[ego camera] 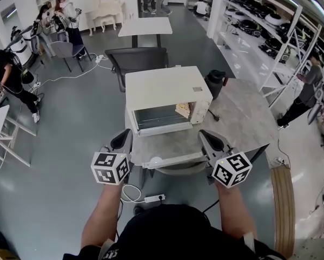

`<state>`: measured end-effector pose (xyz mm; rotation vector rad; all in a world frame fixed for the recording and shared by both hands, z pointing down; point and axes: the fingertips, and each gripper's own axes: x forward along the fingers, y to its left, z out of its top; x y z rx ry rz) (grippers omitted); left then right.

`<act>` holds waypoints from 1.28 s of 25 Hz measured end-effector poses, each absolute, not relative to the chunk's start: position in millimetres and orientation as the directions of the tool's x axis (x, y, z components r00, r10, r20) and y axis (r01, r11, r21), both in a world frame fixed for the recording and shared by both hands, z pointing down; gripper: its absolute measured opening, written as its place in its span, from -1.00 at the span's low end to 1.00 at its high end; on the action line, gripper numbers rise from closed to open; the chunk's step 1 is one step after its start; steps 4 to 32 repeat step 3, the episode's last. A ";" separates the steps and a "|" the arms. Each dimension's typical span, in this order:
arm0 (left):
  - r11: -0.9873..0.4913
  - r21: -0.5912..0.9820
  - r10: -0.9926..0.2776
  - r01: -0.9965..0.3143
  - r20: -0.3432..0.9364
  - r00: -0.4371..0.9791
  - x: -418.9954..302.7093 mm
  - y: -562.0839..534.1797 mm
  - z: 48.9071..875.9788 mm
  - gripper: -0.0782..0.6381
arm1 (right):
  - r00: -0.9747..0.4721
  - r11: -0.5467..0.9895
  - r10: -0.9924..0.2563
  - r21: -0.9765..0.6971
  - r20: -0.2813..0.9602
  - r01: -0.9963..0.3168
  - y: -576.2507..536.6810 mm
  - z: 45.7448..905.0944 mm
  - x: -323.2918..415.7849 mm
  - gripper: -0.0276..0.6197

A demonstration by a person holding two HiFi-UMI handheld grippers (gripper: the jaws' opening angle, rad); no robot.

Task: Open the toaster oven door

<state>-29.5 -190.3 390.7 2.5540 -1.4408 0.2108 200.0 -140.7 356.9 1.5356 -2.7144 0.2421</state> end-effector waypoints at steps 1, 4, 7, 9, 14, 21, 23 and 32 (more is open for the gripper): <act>-0.504 0.105 -0.828 -0.857 0.224 0.514 -30.1 -190.1 392.1 -0.76 | -0.519 0.507 -0.850 -0.129 0.091 -0.852 -140.6 358.3 199.3 -0.94; -0.503 0.107 -0.827 -0.858 0.229 0.513 -31.2 -189.8 394.7 -0.76 | -0.520 0.507 -0.848 -0.133 0.096 -0.851 -140.3 360.9 198.1 -0.94; -0.503 0.107 -0.827 -0.858 0.229 0.513 -31.2 -189.8 394.7 -0.76 | -0.520 0.507 -0.848 -0.133 0.096 -0.851 -140.3 360.9 198.1 -0.94; -0.503 0.107 -0.827 -0.858 0.229 0.513 -31.2 -189.8 394.7 -0.76 | -0.520 0.507 -0.848 -0.133 0.096 -0.851 -140.3 360.9 198.1 -0.94; -0.503 0.107 -0.827 -0.858 0.229 0.513 -31.2 -189.8 394.7 -0.76 | -0.520 0.507 -0.848 -0.133 0.096 -0.851 -140.3 360.9 198.1 -0.94; -0.503 0.107 -0.827 -0.858 0.229 0.513 -31.2 -189.8 394.7 -0.76 | -0.520 0.507 -0.848 -0.133 0.096 -0.851 -140.3 360.9 198.1 -0.94; -0.503 0.107 -0.827 -0.858 0.229 0.513 -31.2 -189.8 394.7 -0.76 | -0.520 0.507 -0.848 -0.133 0.096 -0.851 -140.3 360.9 198.1 -0.94; -0.503 0.107 -0.827 -0.858 0.229 0.513 -31.2 -189.8 394.7 -0.76 | -0.520 0.507 -0.848 -0.133 0.096 -0.851 -140.3 360.9 198.1 -0.94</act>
